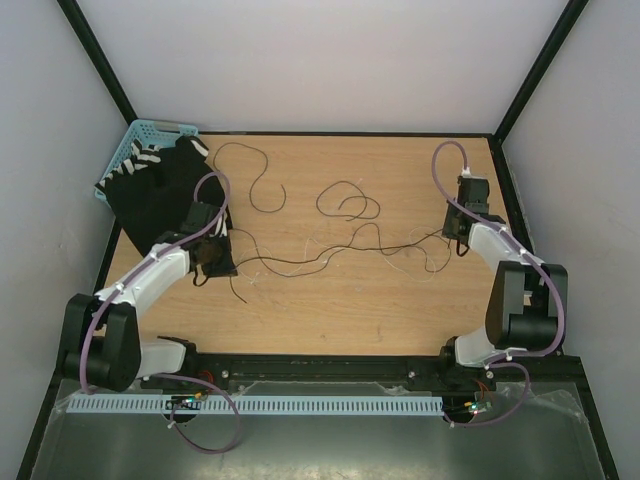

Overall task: Zip-tie the wires
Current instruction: Straighten the cable at the center of the board.

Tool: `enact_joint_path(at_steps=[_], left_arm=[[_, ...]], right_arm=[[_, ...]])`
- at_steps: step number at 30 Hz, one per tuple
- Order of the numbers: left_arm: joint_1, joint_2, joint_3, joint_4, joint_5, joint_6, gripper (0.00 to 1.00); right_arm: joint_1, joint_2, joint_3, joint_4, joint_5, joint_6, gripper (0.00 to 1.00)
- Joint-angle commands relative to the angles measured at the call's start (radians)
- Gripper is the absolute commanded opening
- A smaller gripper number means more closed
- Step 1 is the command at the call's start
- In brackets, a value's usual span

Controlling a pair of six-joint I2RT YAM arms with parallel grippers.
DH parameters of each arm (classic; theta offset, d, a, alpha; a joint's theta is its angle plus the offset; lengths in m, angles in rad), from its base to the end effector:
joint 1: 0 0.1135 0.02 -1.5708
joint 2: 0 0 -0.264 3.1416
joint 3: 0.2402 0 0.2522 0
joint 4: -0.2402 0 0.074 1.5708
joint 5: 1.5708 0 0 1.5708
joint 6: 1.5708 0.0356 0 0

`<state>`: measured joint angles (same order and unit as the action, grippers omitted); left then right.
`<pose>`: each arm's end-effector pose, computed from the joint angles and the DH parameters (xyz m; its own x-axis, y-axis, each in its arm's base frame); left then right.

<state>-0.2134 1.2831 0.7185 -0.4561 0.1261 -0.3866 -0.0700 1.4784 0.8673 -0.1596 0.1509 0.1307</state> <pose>0.2349 -0.0555 0.1931 -0.8751 -0.1931 -0.4438 -0.0600 0.9532 -0.2964 0.3079 -0.0270 0.2089 -0.6660 0.1759 -0.7250 0.2658 0.9640 -0.0103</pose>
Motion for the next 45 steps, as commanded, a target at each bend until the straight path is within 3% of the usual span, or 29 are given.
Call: enact_joint_path(at_steps=[1,7,10,24,29,39,45], left_arm=[[0.006,0.023,0.021,0.001,-0.038,-0.003,0.0],[0.009,0.079,-0.038,0.032,-0.081,-0.033,0.0],[0.008,0.086,-0.077,0.068,-0.082,-0.045,0.0],[0.008,0.147,-0.089,0.116,-0.097,-0.055,0.0],[0.008,0.132,-0.09,0.11,-0.107,-0.05,0.01],[0.009,0.121,-0.064,0.098,-0.107,-0.031,0.27],[0.012,0.068,-0.044,0.078,-0.099,-0.015,0.49]], right_arm=[[0.0,0.019,-0.019,0.071,-0.03,0.023,0.0],[0.001,0.063,-0.021,0.075,-0.033,0.02,0.0],[0.0,0.077,-0.021,0.076,-0.032,0.017,0.05],[0.0,0.168,-0.022,0.082,-0.014,0.01,0.05],[0.0,0.146,-0.015,0.077,-0.033,0.014,0.21],[0.0,0.097,0.03,0.029,-0.082,0.014,0.48],[0.0,0.021,0.076,-0.011,-0.156,0.016,0.62]])
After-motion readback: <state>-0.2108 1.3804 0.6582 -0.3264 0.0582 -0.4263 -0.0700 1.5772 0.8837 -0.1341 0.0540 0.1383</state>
